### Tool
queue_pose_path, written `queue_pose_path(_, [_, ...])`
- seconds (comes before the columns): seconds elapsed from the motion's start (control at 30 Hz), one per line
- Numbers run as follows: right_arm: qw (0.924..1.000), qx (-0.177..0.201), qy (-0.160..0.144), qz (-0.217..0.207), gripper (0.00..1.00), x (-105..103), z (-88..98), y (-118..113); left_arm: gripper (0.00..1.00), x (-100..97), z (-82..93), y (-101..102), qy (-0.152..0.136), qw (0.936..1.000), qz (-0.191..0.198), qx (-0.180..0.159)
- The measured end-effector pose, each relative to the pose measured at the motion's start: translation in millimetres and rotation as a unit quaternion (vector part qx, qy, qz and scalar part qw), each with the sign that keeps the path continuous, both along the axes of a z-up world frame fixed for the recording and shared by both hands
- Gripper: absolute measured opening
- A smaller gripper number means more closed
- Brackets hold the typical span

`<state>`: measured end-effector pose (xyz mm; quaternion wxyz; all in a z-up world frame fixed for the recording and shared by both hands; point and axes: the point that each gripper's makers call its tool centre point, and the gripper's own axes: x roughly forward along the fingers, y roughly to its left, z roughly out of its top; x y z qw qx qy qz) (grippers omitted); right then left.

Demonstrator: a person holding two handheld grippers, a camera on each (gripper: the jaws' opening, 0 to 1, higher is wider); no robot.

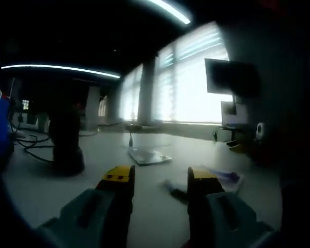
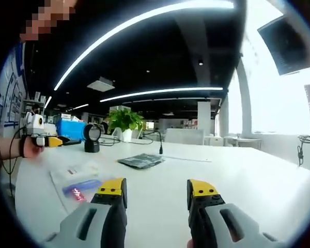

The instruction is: Clip sheet goods on table flip sheet goods clip sheet goods scan sheet goods put sheet goods back to table

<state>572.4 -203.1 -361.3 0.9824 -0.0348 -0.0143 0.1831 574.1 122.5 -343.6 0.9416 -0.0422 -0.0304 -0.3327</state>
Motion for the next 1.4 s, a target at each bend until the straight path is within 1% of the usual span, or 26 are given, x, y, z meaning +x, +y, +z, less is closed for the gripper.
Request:
queue_pose_path(0.17, [1.0, 0.006, 0.001, -0.008, 0.4, 1.9, 0.6, -4.1, 0.34, 4.0, -2.1, 2.8, 0.005, 1.0, 0.004, -0.004])
queue_pose_path(0.3, [1.0, 0.005, 0.001, -0.005, 0.39, 1.0, 0.3, -3.6, 0.34, 6.5, -6.1, 2.6, 0.004, 0.9998, 0.013, 0.013])
queue_pose_path(0.5, [1.0, 0.004, -0.002, -0.008, 0.39, 0.1, 1.6, -4.7, 0.34, 5.2, -7.7, -0.3, 0.002, 0.9997, 0.007, 0.022])
queue_pose_path(0.73, [1.0, -0.001, 0.002, -0.008, 0.39, 0.3, -0.3, -3.3, 0.34, 6.6, -7.4, 1.6, 0.008, 0.9999, 0.008, 0.01])
queue_pose_path(1.03, [1.0, 0.0, 0.001, -0.007, 0.39, -0.1, 0.1, -3.2, 0.34, 7.0, -8.4, 1.3, 0.006, 0.9998, 0.011, 0.018])
queue_pose_path(1.07, [1.0, 0.002, 0.002, -0.006, 0.39, -0.2, 0.5, -3.4, 0.34, 7.1, -8.5, 1.3, 0.007, 0.9998, 0.011, 0.018])
queue_pose_path(1.1, [0.9999, 0.011, -0.002, -0.004, 0.4, -1.3, 3.6, -3.2, 0.34, 7.2, -8.6, 1.4, 0.007, 0.9998, 0.011, 0.018])
queue_pose_path(1.13, [0.9993, 0.036, -0.008, -0.005, 0.4, -2.0, 9.0, -4.1, 0.34, 7.3, -8.5, 1.5, 0.008, 0.9998, 0.011, 0.017])
queue_pose_path(1.2, [0.998, 0.063, -0.008, -0.004, 0.39, -4.1, 12.8, -7.9, 0.34, 7.2, -8.5, 1.6, 0.008, 0.9998, 0.011, 0.016])
queue_pose_path(1.3, [0.9979, 0.061, -0.01, -0.015, 0.38, -3.7, 14.5, -13.8, 0.34, 7.0, -8.3, 1.9, 0.008, 0.9998, 0.011, 0.016])
queue_pose_path(1.4, [0.9981, 0.057, -0.016, -0.018, 0.37, -3.6, 18.6, -11.7, 0.34, 6.9, -8.5, 1.6, 0.007, 0.9998, 0.01, 0.018])
